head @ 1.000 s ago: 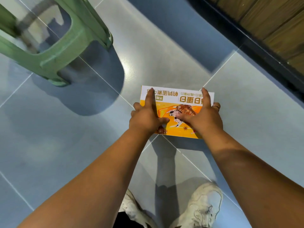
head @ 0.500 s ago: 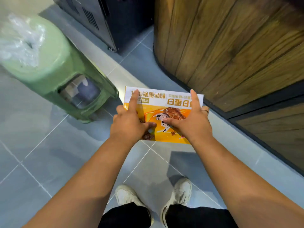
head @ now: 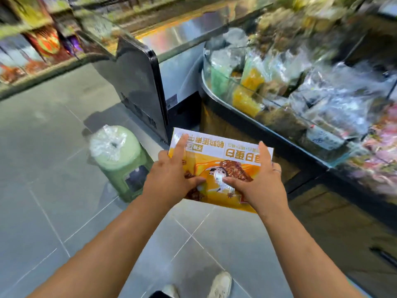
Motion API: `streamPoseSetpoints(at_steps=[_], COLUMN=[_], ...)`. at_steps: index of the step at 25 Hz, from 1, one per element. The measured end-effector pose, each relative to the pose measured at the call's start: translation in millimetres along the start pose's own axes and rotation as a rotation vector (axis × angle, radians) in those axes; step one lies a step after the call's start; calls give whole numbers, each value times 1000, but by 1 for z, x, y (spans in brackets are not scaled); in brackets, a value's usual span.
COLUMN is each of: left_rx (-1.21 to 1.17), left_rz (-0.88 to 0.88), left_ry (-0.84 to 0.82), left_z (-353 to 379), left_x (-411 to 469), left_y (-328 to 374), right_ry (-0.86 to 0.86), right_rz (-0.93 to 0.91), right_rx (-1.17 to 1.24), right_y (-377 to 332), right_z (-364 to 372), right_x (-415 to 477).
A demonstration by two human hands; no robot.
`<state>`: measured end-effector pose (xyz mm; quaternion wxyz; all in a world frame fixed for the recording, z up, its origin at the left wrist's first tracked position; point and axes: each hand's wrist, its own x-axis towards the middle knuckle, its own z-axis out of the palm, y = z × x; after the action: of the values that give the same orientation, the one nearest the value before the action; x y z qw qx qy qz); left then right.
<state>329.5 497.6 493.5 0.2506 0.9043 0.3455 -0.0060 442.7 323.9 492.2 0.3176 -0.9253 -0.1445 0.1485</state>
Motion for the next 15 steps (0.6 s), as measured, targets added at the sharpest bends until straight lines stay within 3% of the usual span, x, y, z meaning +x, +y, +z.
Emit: streamPoseSetpoints(at_steps=[6, 15], left_rx=[-35, -5], left_rz=[182, 513], left_ry=[49, -79], left_z=[-62, -61], left_x=[-57, -152], left_y=[39, 135], right_ry=[149, 372], right_rz=[5, 277], right_rx=[2, -19], right_y=[-28, 25], right_z=[-74, -169], right_x=[-75, -214])
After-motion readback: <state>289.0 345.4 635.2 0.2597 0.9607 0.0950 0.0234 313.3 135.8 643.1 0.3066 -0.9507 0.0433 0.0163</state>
